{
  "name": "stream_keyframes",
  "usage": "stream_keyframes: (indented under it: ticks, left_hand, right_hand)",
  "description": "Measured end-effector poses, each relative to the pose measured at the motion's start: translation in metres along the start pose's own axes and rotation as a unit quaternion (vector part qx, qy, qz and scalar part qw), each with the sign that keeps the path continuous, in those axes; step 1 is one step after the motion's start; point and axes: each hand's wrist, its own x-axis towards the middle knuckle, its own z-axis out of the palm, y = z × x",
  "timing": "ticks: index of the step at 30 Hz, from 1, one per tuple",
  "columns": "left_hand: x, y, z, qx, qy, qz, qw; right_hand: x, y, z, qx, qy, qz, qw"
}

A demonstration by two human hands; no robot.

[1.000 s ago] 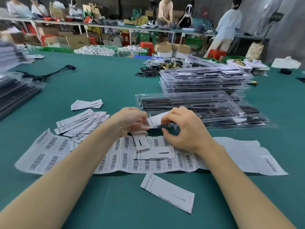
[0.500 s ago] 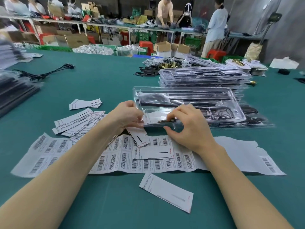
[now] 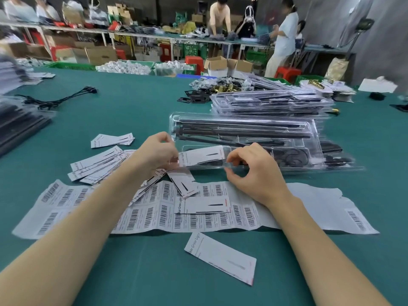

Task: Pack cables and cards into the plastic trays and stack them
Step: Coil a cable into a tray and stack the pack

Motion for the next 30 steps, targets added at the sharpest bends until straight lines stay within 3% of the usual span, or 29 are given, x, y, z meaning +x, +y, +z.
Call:
stream_keyframes:
  ticks: [4,7,9,16,30]
  left_hand:
    - [-0.002,0.002,-0.002,0.066,0.017,0.018,0.998]
    - [-0.002,0.011,-0.018,-0.025,-0.107,-0.007,0.994]
    - [-0.002,0.015,-0.025,-0.087,-0.143,-0.048,0.985]
    - [-0.004,0.008,-0.026,-0.125,-0.126,-0.115,0.977]
    - [-0.009,0.012,-0.015,-0.094,-0.095,-0.133,0.982]
  right_hand:
    - [-0.001,-0.004,0.003,-0.03,-0.01,-0.026,0.999]
    - [-0.001,-0.003,0.002,-0.026,-0.009,-0.03,0.999]
    - [-0.001,-0.002,0.002,-0.018,0.006,-0.024,1.0]
    - [0.001,-0.002,0.007,-0.062,0.027,-0.031,0.997]
    - [0.001,-0.003,0.007,-0.08,0.034,-0.031,0.996]
